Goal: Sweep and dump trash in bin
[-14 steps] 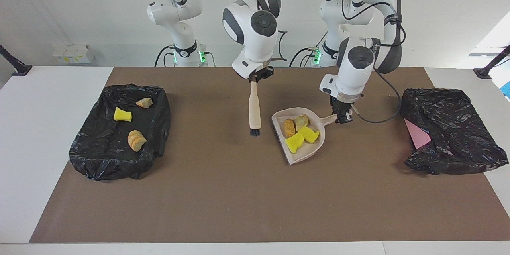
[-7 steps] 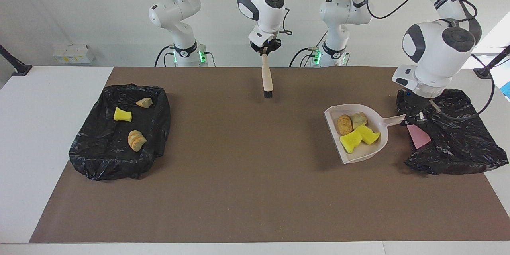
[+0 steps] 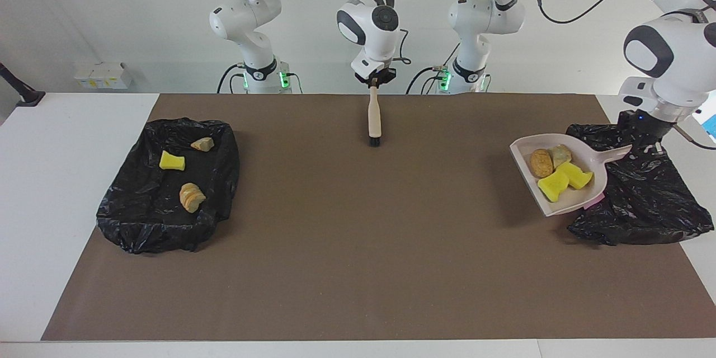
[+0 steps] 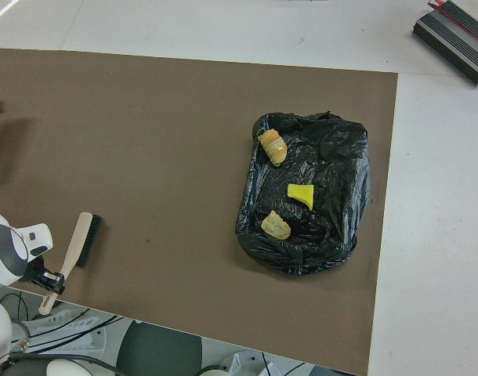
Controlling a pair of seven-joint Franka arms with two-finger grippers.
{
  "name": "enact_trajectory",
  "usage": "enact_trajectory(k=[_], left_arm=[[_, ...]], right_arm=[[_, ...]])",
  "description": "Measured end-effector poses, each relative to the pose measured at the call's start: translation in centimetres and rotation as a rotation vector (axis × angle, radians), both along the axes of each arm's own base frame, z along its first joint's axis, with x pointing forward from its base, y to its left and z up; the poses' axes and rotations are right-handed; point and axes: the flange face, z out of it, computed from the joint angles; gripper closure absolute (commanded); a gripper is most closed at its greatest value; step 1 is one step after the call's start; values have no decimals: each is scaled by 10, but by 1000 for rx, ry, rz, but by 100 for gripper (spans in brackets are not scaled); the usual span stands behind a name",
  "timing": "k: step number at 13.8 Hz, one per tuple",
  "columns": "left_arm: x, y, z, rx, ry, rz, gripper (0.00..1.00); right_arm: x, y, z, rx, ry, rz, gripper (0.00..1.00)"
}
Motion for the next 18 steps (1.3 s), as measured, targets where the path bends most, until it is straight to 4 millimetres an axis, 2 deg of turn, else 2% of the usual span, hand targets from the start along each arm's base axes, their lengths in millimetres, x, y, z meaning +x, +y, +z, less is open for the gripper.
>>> enact_trajectory(k=[3,4,6,8,11,12,14,16,18], left_arm=[[-8,61,24,53,-24,13,100],[-10,77,29,72,-25,18,100],[-16,103,33,122,-17,28,100],[-18,120,38,226,-14,-7,100],[-8,126,52,427,-22,-127,100],[-4,124,54,477,-16,-159,100],[2,120,54,572,9,-193,100],[7,113,56,661,12,-169,100],[13,101,58,730,6,-158,100]], right_arm=[[-2,1,0,4,0,13,60],[-1,1,0,4,0,14,42],[0,1,0,6,-1,12,31],[5,2,1,10,-1,5,21],[30,0,7,29,-9,-40,11],[48,-5,12,42,-23,-68,5],[106,-32,35,91,-69,-132,0],[169,-75,61,128,-135,-194,0],[220,-123,84,123,-211,-259,0]])
